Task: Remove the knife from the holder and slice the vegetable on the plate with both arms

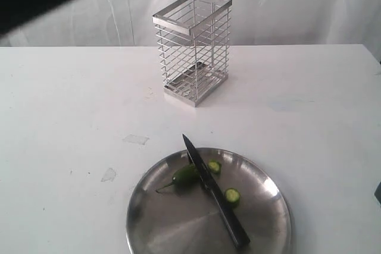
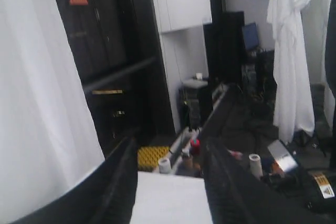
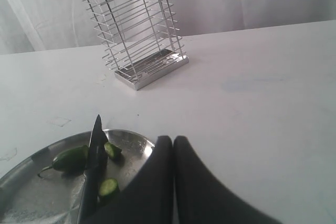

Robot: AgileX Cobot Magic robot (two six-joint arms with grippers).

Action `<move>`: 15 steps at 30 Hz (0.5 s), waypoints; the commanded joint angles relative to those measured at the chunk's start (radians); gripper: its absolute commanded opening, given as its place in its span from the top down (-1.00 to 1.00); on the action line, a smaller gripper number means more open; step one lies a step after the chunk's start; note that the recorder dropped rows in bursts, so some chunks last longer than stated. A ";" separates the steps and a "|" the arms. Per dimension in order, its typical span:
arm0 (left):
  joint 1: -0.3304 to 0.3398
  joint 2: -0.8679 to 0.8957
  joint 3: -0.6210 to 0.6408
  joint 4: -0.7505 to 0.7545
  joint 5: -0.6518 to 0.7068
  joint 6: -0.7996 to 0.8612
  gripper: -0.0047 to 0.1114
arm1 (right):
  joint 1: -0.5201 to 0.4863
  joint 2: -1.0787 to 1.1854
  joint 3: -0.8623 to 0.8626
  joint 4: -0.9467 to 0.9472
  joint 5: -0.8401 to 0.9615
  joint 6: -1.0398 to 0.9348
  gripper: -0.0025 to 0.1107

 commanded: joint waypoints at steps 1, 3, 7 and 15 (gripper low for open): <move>0.002 -0.089 -0.003 -0.020 -0.009 0.047 0.13 | -0.007 -0.006 0.006 -0.003 -0.013 -0.012 0.96; 0.002 -0.105 0.014 -0.007 -0.023 0.006 0.13 | -0.007 -0.006 0.006 -0.003 -0.013 -0.012 0.96; 0.003 -0.143 0.089 0.699 -0.040 -0.705 0.13 | -0.007 -0.006 0.006 -0.003 -0.013 -0.012 0.96; 0.067 -0.320 0.432 1.399 -0.244 -1.559 0.13 | -0.007 -0.006 0.006 -0.003 -0.013 -0.012 0.96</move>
